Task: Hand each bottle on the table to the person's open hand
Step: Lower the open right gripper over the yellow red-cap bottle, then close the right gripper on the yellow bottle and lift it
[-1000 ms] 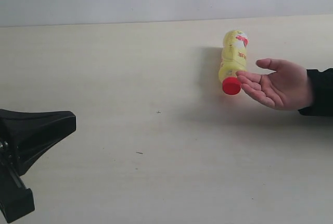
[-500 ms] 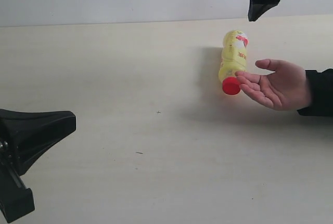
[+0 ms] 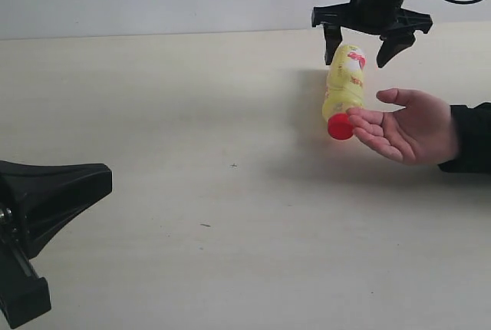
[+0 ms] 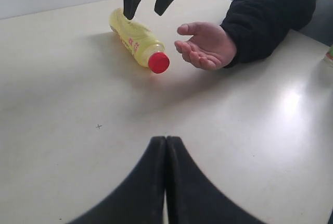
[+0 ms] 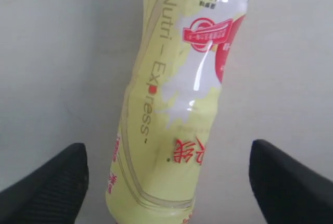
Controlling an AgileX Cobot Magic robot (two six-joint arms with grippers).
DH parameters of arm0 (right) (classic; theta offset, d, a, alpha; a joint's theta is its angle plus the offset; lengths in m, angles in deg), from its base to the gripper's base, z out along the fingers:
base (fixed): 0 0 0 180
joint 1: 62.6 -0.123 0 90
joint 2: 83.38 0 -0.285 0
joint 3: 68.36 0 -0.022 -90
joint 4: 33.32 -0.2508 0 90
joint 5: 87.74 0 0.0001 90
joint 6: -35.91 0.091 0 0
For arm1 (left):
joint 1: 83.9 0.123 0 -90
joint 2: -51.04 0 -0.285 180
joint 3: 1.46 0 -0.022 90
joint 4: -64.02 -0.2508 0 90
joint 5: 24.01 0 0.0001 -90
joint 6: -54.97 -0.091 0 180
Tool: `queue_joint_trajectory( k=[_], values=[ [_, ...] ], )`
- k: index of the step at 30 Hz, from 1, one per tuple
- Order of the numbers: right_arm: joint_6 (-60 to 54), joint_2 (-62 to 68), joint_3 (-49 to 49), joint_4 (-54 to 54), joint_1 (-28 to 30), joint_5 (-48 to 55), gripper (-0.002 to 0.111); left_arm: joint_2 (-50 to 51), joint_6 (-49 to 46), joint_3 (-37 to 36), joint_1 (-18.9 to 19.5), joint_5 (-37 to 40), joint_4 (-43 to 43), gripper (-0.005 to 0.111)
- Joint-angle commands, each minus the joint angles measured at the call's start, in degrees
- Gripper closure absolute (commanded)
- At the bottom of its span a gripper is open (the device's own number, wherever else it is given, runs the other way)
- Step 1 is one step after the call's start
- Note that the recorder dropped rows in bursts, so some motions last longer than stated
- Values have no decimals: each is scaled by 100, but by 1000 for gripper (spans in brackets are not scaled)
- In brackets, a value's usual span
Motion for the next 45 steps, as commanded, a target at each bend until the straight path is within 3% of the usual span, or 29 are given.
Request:
queue_joint_trajectory(
  k=[1, 22, 27, 34, 38, 45],
  values=[
    [27, 134, -56, 186, -6, -11, 28, -36, 2, -7, 23, -93, -3, 107],
    [186, 720, -56, 190, -6, -476, 32, -36, 2, -7, 23, -93, -3, 107],
    [379, 723, -56, 190, -6, -575, 57, -36, 2, -7, 23, -93, -3, 107],
    [152, 598, -68, -307, -6, -633, 108, -36, 2, -7, 23, -93, -3, 107],
    [-178, 343, -189, -754, -6, -765, 108, -36, 2, -7, 23, -93, -3, 107],
    [-167, -640, -335, -546, -138, -385, 108, -36, 2, -7, 23, -93, -3, 107]
  ],
)
